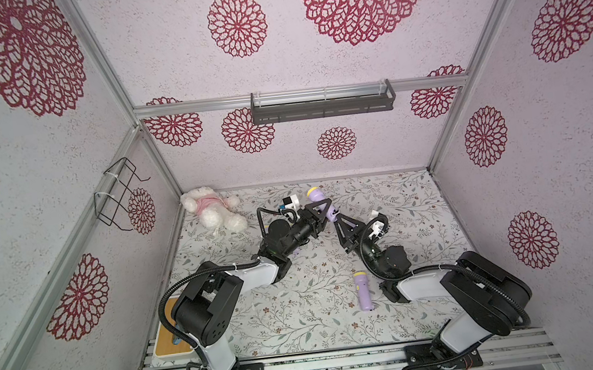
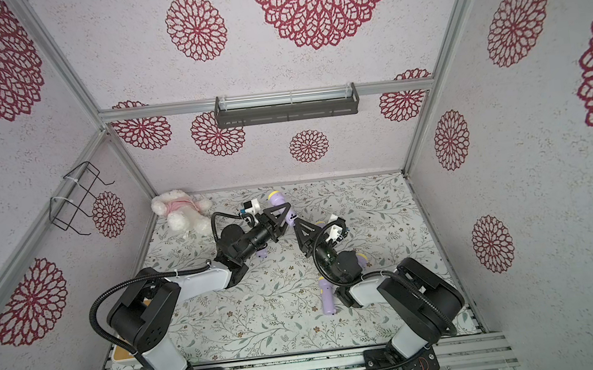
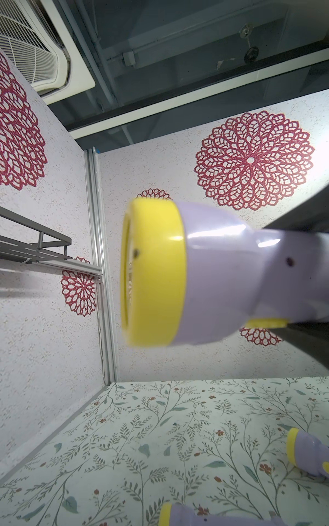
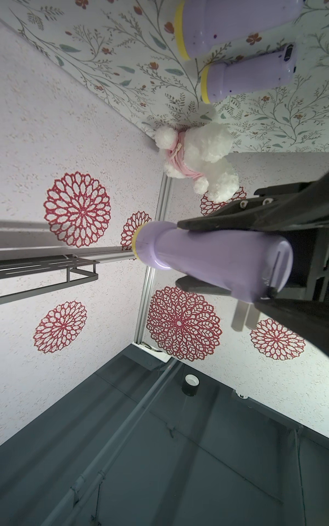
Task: Close the plug at the bottom of the flashlight
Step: Close the plug of the flashlight.
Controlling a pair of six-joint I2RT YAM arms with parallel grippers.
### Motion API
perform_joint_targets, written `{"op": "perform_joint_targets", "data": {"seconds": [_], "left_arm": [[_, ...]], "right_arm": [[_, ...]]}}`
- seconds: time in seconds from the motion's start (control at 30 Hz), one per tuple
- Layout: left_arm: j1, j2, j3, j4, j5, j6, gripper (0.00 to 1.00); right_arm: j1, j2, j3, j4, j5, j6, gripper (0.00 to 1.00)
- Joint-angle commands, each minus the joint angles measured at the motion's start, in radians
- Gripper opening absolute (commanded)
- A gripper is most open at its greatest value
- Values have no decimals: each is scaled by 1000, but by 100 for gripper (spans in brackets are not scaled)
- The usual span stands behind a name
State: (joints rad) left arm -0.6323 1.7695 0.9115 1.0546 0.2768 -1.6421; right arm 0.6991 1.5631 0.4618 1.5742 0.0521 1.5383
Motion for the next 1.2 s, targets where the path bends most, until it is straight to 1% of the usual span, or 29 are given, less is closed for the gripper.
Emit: {"op": "perform_joint_targets", "data": {"seconds": [0.0, 0.73, 1.17], "left_arm": [[-7, 9, 9, 62, 4, -15, 0], [-12, 16, 17, 58, 6, -14, 0], [-18, 23, 15, 67, 9, -17, 0]], "right_arm": [[2, -20, 25, 113, 10, 0, 39], [8, 14, 50, 113, -2, 37, 38], [9, 44, 58, 113, 3, 52, 34]]}}
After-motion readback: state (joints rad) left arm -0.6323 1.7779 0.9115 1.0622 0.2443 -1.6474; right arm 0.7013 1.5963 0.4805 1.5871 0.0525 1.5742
